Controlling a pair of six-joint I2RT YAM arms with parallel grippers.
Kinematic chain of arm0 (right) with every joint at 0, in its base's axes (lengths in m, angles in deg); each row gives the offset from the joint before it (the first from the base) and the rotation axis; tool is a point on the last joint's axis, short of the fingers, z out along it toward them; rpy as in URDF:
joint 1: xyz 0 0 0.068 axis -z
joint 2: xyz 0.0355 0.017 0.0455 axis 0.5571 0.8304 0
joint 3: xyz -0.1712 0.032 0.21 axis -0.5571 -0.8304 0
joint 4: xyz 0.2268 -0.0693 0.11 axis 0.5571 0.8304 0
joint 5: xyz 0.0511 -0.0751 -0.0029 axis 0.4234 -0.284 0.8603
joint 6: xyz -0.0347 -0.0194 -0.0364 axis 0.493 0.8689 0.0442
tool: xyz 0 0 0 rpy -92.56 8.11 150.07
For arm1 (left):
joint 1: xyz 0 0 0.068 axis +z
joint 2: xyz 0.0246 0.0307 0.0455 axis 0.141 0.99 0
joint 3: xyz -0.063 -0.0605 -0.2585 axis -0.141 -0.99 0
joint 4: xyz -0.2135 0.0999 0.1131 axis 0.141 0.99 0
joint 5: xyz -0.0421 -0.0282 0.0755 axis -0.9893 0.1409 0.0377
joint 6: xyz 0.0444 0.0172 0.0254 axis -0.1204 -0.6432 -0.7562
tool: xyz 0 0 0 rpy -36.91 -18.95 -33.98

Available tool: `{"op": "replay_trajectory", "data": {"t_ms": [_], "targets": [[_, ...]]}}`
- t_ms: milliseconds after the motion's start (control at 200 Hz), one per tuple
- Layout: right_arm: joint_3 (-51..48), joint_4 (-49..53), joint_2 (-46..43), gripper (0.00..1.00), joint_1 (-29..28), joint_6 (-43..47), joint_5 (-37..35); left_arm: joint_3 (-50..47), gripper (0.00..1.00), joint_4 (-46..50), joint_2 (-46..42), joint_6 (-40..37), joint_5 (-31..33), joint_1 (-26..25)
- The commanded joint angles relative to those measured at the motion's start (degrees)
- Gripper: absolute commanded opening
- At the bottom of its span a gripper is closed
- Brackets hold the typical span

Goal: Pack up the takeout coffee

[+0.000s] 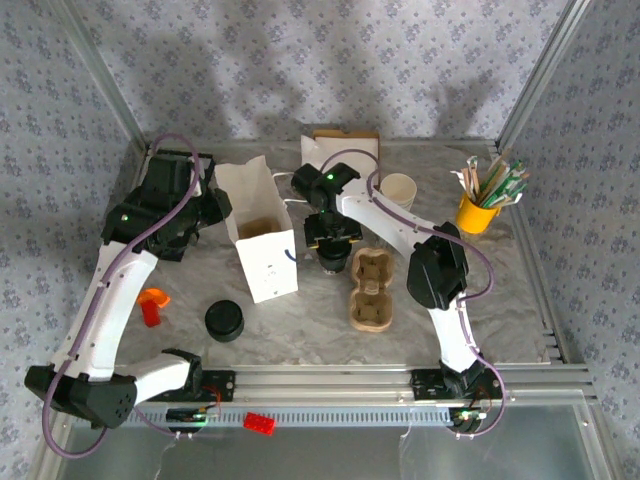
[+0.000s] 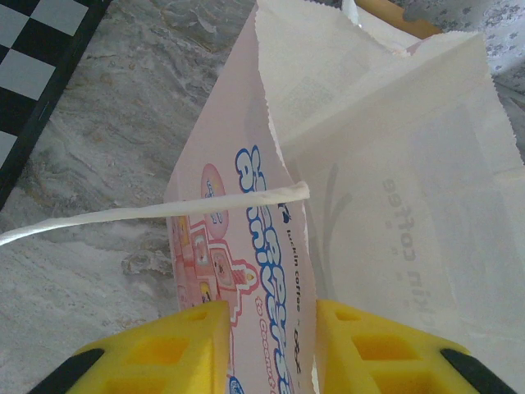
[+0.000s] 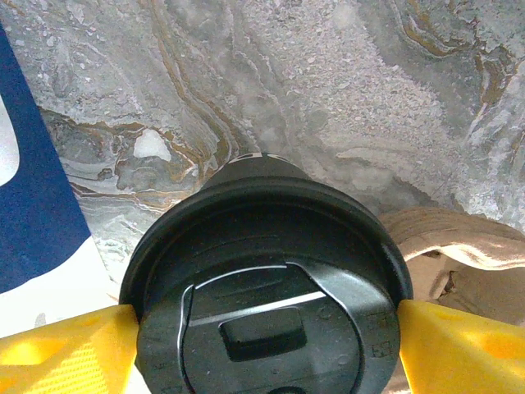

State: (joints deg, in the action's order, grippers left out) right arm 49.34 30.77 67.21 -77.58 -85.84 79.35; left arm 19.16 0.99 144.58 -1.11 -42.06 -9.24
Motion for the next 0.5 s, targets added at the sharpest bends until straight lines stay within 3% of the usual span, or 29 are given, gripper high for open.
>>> {"op": "replay_trajectory", "data": {"t_ms": [0,495], "targets": [[0.5,1.5,0.1,0.84,-0.6,1.5,-1.3,1.7,0.32,1.0,-1.0,-0.8,0.4,0.3],[0.6,-0.3,-2.7,0.9,0.0,11.6,0.1,2.2,0.32,1.2,-0.8,-0.8,0.4,0.3]]}}
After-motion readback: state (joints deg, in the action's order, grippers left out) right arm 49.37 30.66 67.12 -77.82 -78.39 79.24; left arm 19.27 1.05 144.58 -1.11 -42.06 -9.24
